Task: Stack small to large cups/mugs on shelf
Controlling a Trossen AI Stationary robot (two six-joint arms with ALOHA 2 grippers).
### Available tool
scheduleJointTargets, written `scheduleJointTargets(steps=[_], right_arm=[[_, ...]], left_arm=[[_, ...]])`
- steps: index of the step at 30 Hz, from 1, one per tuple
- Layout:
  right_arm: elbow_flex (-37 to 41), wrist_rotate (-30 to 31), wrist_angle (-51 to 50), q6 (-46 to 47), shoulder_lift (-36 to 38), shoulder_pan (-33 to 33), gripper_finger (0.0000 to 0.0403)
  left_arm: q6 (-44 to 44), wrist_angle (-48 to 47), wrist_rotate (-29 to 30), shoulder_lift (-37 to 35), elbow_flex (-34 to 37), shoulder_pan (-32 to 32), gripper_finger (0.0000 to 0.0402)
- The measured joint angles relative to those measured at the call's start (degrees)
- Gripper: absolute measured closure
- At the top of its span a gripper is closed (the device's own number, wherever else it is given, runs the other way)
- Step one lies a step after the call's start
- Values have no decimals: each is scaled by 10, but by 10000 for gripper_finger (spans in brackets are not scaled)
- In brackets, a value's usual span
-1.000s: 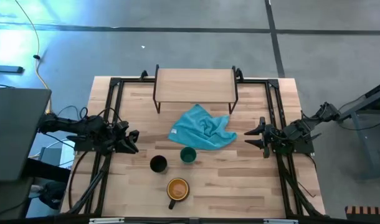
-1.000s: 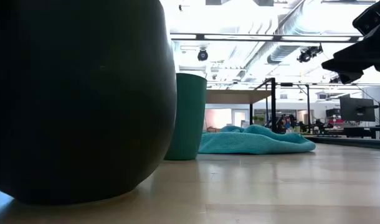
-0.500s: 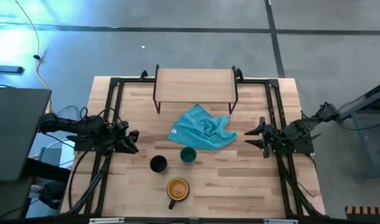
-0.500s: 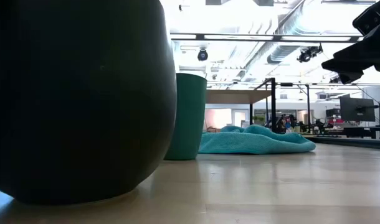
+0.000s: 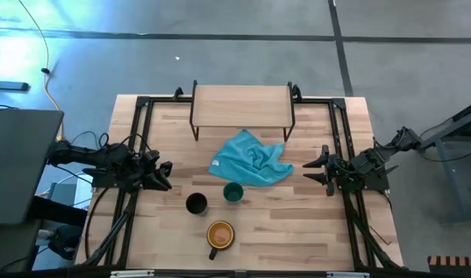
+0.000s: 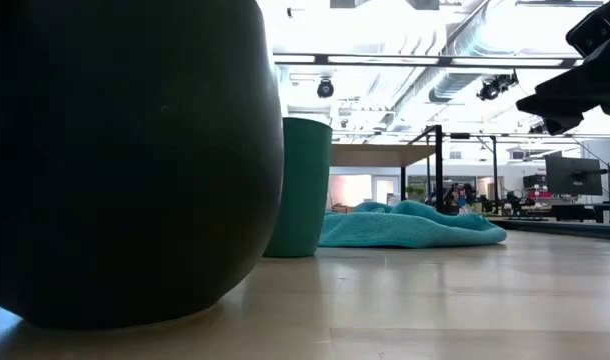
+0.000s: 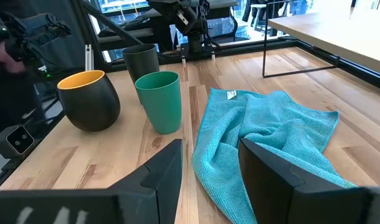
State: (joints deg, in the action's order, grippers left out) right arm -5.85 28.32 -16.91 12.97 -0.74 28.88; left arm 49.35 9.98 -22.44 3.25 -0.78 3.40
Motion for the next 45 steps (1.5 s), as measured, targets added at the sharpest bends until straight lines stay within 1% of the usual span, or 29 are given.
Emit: scheduleJointTargets(steps=[11, 13, 17, 20, 23, 25, 29, 31, 32, 35, 36, 38, 41, 45], right_arm=[[0, 0, 0, 0, 0, 0, 253], [0, 0, 0, 0, 0, 0, 253], [0, 0, 0, 0, 0, 0, 253], [0, 0, 0, 0, 0, 0, 253], [0, 0, 0, 0, 0, 0, 253], [0, 0, 0, 0, 0, 0, 253], [0, 0, 0, 0, 0, 0, 253], [0, 0, 0, 0, 0, 0, 253], [0, 0, 0, 0, 0, 0, 253], [0, 0, 0, 0, 0, 0, 253], [0, 0, 0, -1, 0, 0, 253], [0, 0, 0, -21, 0, 0, 253], [0, 0, 0, -44, 0, 0, 253], [0, 0, 0, -49, 0, 0, 253]], left_arm=[[-10, -1, 1, 0, 0, 0, 334], [-69, -3, 13, 0, 0, 0, 334], [-257, -25, 24, 0, 0, 0, 334], [-374, -25, 31, 0, 0, 0, 334], [-460, -25, 42, 0, 0, 0, 334], [-498, -25, 48, 0, 0, 0, 334], [-511, -10, 53, 0, 0, 0, 334], [-518, 2, 73, 0, 0, 0, 334], [-519, 7, 99, 0, 0, 0, 334], [-510, 11, 215, 3, 0, 0, 334], [-511, 12, 237, 4, 0, -1, 334], [-536, 17, 241, 4, 0, 0, 334], [-575, 19, 205, 4, 1, 0, 334], [-579, -16, 213, 4, 2, -1, 334]])
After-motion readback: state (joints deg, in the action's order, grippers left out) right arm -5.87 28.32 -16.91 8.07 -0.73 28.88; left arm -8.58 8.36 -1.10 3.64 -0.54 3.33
